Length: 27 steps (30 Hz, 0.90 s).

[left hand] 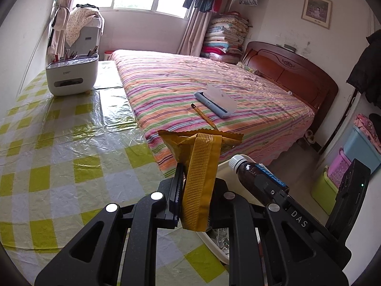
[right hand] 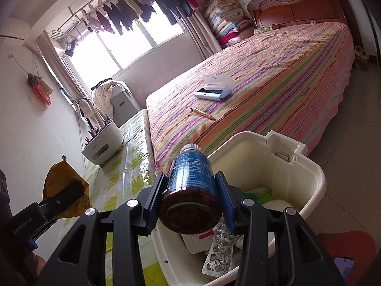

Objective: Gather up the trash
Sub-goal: 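Carry the bottle and wrapper over the white bin and open the right gripper, then open the left gripper over the white bin to drop the yellow wrapper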

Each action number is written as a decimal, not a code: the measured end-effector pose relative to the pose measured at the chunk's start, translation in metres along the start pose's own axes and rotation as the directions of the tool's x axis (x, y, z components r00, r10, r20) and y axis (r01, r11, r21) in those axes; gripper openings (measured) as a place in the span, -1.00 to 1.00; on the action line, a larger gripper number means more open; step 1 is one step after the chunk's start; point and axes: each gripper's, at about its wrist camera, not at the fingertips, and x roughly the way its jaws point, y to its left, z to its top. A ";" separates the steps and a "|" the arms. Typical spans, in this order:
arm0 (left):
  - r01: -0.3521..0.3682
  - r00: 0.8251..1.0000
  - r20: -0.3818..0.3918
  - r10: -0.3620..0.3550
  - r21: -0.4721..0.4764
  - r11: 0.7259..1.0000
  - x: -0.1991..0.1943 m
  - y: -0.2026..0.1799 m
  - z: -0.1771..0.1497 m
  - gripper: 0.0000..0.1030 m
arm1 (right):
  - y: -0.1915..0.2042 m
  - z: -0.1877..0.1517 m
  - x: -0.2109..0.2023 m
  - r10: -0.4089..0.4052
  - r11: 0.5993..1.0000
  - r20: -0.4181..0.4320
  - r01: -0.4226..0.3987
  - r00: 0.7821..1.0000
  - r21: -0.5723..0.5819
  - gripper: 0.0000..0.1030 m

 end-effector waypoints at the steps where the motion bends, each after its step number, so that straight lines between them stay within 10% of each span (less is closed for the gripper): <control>1: 0.001 1.000 -0.001 -0.001 0.003 1.000 0.001 -0.001 0.000 -0.69 | -0.001 0.000 0.000 -0.003 1.000 0.001 0.003 1.000 0.006 -0.16; 27: 0.109 0.992 -0.067 -0.106 0.044 0.993 0.024 -0.032 -0.011 -0.68 | -0.040 0.006 -0.050 -0.053 0.980 0.217 0.009 0.975 0.196 0.07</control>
